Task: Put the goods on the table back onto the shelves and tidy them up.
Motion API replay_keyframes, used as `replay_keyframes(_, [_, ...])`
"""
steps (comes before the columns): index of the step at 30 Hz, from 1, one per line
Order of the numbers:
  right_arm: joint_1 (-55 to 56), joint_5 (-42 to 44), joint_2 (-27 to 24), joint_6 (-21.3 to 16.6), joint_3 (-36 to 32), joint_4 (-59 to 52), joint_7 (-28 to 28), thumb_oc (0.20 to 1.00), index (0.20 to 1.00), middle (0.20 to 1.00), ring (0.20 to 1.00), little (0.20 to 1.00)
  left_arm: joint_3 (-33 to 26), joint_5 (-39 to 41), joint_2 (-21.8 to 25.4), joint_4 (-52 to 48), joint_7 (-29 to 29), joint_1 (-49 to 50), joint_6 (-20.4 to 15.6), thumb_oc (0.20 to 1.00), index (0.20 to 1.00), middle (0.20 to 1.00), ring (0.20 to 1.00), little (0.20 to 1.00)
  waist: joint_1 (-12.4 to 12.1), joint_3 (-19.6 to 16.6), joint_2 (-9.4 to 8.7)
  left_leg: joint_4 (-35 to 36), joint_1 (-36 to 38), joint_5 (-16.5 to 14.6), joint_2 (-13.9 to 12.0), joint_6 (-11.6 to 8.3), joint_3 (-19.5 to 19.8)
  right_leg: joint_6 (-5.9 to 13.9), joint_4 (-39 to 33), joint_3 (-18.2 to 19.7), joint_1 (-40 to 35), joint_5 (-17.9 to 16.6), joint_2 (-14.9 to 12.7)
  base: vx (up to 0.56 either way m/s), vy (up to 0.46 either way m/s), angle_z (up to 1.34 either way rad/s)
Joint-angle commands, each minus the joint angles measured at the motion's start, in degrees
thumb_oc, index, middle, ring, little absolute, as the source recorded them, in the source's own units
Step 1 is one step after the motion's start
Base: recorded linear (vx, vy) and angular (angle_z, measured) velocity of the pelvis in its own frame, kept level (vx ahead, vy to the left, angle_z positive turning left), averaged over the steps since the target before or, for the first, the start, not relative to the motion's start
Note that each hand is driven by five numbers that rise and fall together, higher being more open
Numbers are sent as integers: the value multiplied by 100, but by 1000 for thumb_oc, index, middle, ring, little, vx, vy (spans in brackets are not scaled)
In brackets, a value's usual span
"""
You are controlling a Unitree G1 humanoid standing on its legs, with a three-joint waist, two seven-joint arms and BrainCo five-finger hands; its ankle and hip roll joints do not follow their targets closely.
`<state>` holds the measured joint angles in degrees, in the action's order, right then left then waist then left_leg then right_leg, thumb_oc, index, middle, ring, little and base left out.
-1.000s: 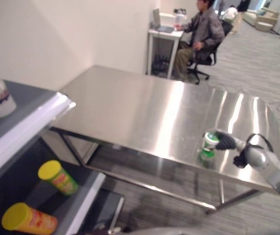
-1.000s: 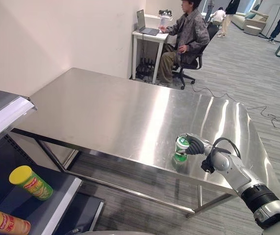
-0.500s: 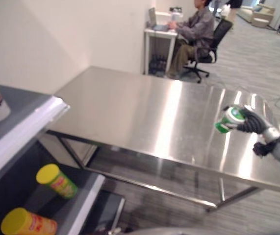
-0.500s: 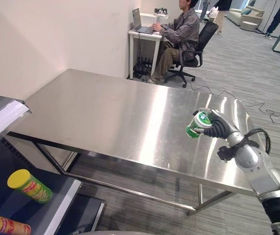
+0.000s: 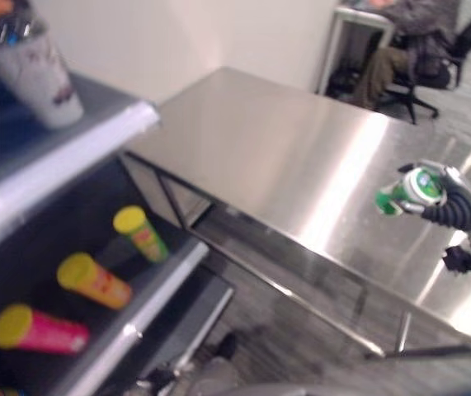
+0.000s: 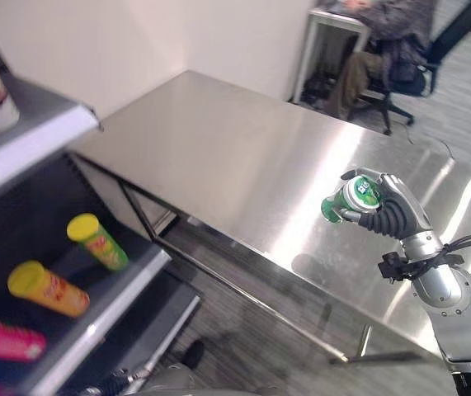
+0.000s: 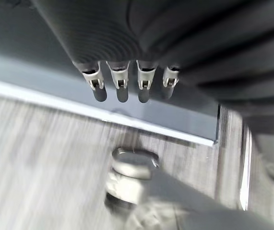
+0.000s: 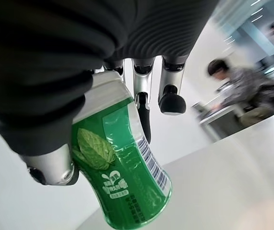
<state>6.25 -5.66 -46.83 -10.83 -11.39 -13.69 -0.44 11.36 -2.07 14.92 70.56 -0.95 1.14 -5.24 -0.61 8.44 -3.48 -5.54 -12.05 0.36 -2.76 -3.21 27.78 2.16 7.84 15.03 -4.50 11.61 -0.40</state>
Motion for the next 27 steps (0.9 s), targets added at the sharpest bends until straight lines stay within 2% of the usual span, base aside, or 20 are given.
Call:
replay_keyframes(1, [-494,194,-246,-205,-383,-70,-198,200,200,200,200,200,108,143,79,85,-16,179,-127,1000,1000,1000,1000,1000,-211,-400,-235,573,641,239,-749,-544,70,567,453,665,456,-98,-608,0,0,25])
replay_keyframes(5, [-494,194,-246,-205,-383,-70,-198,200,200,200,200,200,108,143,79,85,-16,179,-127,1000,1000,1000,1000,1000,-211,-400,-235,573,641,239,-749,-544,70,567,453,665,457,-98,-608,-22,-40,3])
replay_keyframes(6, [-537,253,-227,-241,-400,-123,-241,200,200,200,200,200,102,185,43,43,-30,219,-119,1000,1000,1000,1000,1000,-242,-352,-215,582,519,440,-816,-564,101,473,459,642,438,51,-465,-310,-505,8])
replay_keyframes(7, [-593,341,-176,-324,-464,-261,-307,200,200,200,200,200,170,142,-60,-18,55,301,-113,1000,1000,1000,1000,1000,-210,-207,-162,852,203,763,-904,-462,-113,274,530,424,450,210,-127,-732,-881,26])
replay_keyframes(8, [-492,368,-90,-301,-396,-373,-391,200,200,200,200,200,-245,502,-78,16,100,363,-52,1000,1000,1000,1000,1000,-143,-131,-187,960,-200,741,-707,-195,-1146,170,364,30,500,-113,115,-1055,-996,59])
replay_keyframes(9, [-388,634,103,-517,-290,-703,-137,200,200,200,200,200,-976,709,-220,649,65,503,-54,1000,1000,1000,1000,1000,-50,-311,-287,310,456,304,-581,-73,-2281,215,-405,-726,688,-738,-203,-971,-782,254])
replay_keyframes(10, [-345,793,239,-695,-93,-1014,114,200,200,200,200,200,-995,311,-269,948,109,467,-107,1000,1000,1000,1000,1000,41,-464,-318,4,1020,11,-751,-17,-2600,210,-820,-980,627,-945,-226,-593,-421,308])
replay_keyframes(11, [-301,842,242,-737,-60,-1115,202,200,200,200,200,200,-929,147,-276,955,109,461,-127,1000,1000,1000,1000,1000,75,-524,-313,-33,1157,27,-799,-22,-2667,212,-881,-1070,656,-986,-239,-234,-142,258])
replay_keyframes(14, [-197,1130,216,-885,37,-1313,392,200,200,200,200,200,-704,-251,-276,898,156,429,-211,1000,1000,1000,1000,1000,235,-678,-200,63,1648,250,-1138,-123,-2944,247,-970,-1399,748,-1097,-248,-157,48,86])
replay_keyframes(16, [-186,1189,164,-925,84,-1295,380,200,200,200,200,200,-428,-558,-288,815,165,371,-258,1000,1000,1000,1000,1000,359,-760,-66,226,1906,546,-1391,-272,-3184,286,-1015,-1619,850,-1149,-280,-166,114,97])
replay_keyframes(17, [-187,1190,153,-931,88,-1285,376,200,200,200,200,200,-426,-564,-296,814,167,376,-258,1000,1000,1000,1000,1000,370,-765,-45,270,1927,563,-1412,-284,-3175,280,-1019,-1638,839,-1142,-262,-140,128,92])
replay_keyframes(19, [-223,1179,100,-923,127,-1256,323,200,200,200,200,200,-65,-930,-333,715,140,317,-275,1000,1000,1000,1000,1000,505,-834,121,380,2038,870,-1576,-446,-3272,321,-1010,-1795,950,-1176,-319,-185,238,151])
replay_keyframes(20, [-265,1221,18,-937,104,-1258,265,200,200,200,200,200,348,-1298,-360,646,121,250,-301,1000,1000,1000,1000,1000,637,-850,268,488,2062,1133,-1666,-636,-3284,373,-972,-1870,1033,-1229,-420,-298,460,213])
replay_keyframes(21, [-351,1288,-48,-929,161,-1249,222,200,200,200,200,200,663,-1481,-401,546,62,183,-319,1000,1000,1000,1000,1000,697,-836,359,617,2016,1190,-1672,-744,-3222,452,-942,-1954,1091,-1308,-561,-281,464,178])
replay_keyframes(23, [-420,1300,-86,-926,202,-1263,217,200,200,200,200,200,717,-1504,-422,490,47,162,-328,1000,1000,1000,1000,1000,735,-829,399,676,1985,1072,-1630,-727,-3191,495,-946,-1976,1081,-1339,-626,-161,269,100])
replay_keyframes(24, [-477,1283,-109,-913,315,-1278,229,200,200,200,200,200,854,-1575,-455,401,3,128,-364,1000,1000,1000,1000,1000,777,-807,453,924,2072,542,-1514,-700,-3341,568,-918,-1984,1177,-1473,-777,-214,317,58])
replay_keyframes(27, [-381,1140,-20,-840,374,-1197,190,200,200,200,200,200,1126,-1722,-422,264,-30,-34,-418,1000,1000,1000,1000,1000,805,-757,407,1054,2077,-227,-1234,-659,-3518,751,-937,-2051,1345,-1773,-1135,-236,314,-3])
